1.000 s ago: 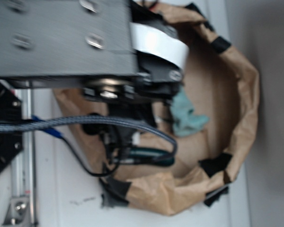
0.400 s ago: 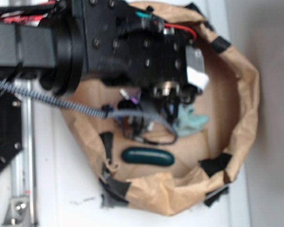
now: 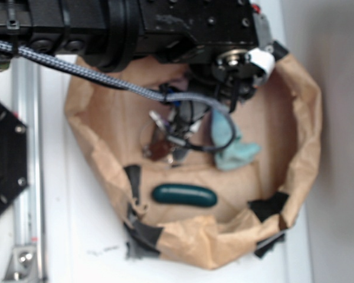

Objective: Grab the wood chip.

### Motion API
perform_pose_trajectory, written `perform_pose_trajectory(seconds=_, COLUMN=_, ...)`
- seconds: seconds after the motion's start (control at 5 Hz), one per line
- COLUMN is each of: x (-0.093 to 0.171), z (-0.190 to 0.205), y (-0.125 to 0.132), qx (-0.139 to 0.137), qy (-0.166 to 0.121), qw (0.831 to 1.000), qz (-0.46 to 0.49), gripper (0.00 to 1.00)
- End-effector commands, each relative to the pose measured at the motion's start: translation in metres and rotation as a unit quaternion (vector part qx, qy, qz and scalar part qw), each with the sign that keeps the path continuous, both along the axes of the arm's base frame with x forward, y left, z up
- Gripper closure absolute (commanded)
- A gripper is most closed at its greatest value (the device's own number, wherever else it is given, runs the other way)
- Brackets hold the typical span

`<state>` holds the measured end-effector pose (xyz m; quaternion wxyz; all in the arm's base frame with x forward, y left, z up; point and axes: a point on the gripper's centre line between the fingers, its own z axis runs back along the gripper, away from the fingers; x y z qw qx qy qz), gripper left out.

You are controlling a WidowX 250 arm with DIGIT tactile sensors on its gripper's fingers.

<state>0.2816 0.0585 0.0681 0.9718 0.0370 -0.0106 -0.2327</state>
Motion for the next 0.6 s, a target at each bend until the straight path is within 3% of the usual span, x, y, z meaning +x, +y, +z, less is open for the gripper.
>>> perform_pose_trajectory(seconds=0.0, x=0.004, z=0.006, y=0.019, qx=0.001, qy=-0.03, qw=0.999, qz=0.016, gripper=0.0)
perform_pose_trajectory(seconds=0.4, x=0.022, z=-0.041, y=0.014, qx=-0.003, qy=-0.063, qw=0.998, qz=0.022, gripper=0.0)
